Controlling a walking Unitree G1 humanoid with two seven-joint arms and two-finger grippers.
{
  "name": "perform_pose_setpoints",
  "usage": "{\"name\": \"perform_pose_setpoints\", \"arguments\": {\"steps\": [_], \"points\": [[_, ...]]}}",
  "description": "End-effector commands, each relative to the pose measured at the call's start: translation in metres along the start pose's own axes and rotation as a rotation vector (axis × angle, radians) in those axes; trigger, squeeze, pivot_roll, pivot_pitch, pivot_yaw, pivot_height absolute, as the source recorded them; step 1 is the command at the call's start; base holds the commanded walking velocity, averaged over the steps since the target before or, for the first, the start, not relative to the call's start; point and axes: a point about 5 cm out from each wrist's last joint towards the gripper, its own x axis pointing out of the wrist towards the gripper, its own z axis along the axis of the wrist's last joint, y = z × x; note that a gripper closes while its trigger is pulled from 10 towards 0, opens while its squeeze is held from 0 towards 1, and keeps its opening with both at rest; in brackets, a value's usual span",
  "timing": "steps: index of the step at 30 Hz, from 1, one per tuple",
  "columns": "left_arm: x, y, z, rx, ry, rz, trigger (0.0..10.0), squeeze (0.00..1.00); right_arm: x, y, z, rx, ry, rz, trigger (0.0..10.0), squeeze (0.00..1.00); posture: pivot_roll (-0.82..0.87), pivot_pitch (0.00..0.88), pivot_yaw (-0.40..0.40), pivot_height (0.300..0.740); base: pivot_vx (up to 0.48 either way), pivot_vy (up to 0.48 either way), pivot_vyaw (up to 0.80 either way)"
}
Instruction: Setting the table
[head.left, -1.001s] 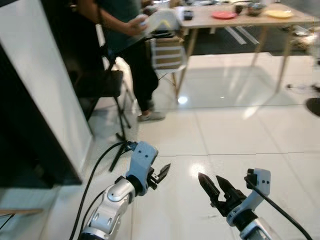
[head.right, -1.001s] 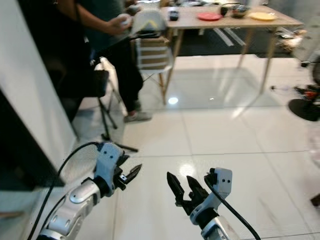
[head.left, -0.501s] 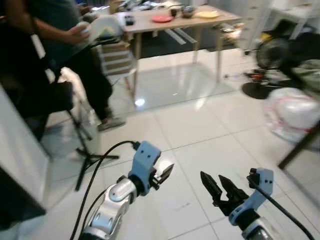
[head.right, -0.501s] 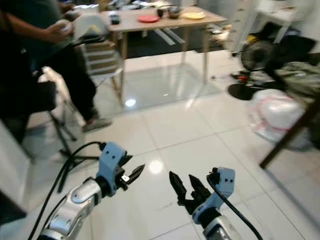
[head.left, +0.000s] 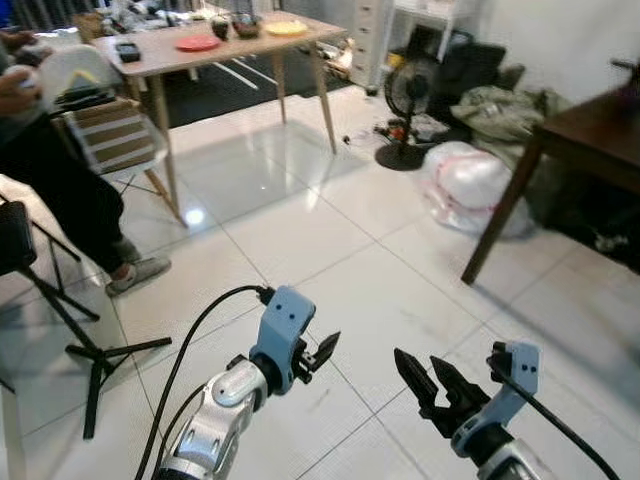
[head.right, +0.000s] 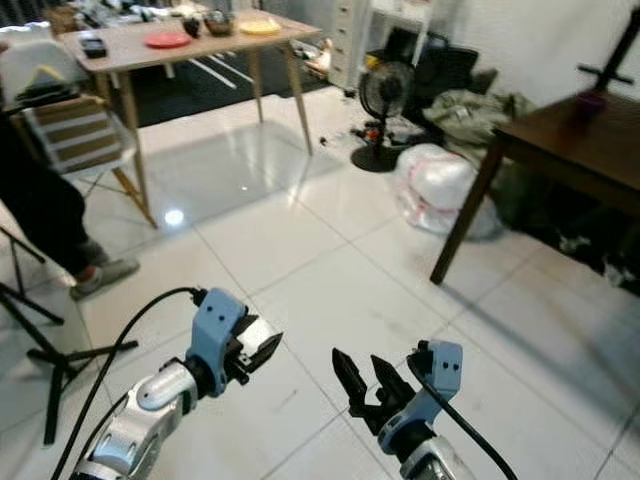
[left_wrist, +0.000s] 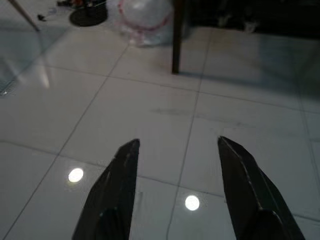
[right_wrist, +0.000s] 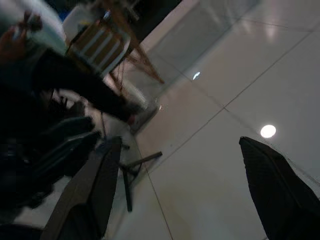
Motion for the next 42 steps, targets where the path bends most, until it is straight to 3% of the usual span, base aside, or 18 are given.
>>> {"name": "perform_pose_setpoints", "arguments": {"steps": [1, 15, 22, 29, 33, 42], "points": [[-0.002, -0.001, -0.006, 0.010, 0.027, 0.011, 10.0, 0.00, -0.004, -0.005, -0.004, 0.001, 0.018, -0.025, 10.0, 0.00, -0.08, 0.110, 0.112, 0.740, 0.000, 0.000, -0.80], [-0.014, 0.021, -0.017, 0.016, 0.082, 0.192, 10.0, 0.00, 0.001, -0.010, -0.003, -0.026, -0.001, -0.087, 10.0, 0.00, -0.06, 0.116, 0.108, 0.740, 0.000, 0.000, -0.80], [-0.019, 0.032, -0.003, -0.013, 0.053, 0.282, 10.0, 0.00, 0.008, -0.011, 0.009, -0.073, -0.053, -0.146, 10.0, 0.00, -0.06, 0.118, 0.108, 0.740, 0.000, 0.000, -0.80], [-0.025, 0.045, 0.006, 0.012, 0.032, 0.339, 10.0, 0.00, 0.018, -0.002, 0.021, -0.133, -0.098, -0.141, 10.0, 0.00, -0.05, 0.113, 0.110, 0.740, 0.000, 0.000, -0.80], [-0.034, 0.059, 0.013, 0.030, 0.018, 0.388, 10.0, 0.00, 0.026, 0.001, 0.030, -0.184, -0.146, -0.171, 10.0, 0.00, -0.04, 0.106, 0.113, 0.740, 0.000, 0.000, -0.80], [-0.035, 0.061, 0.019, 0.058, 0.023, 0.411, 10.0, 0.00, 0.029, -0.007, 0.042, -0.183, -0.216, -0.264, 10.0, 0.00, -0.03, 0.104, 0.119, 0.740, 0.000, 0.000, -0.80]]}}
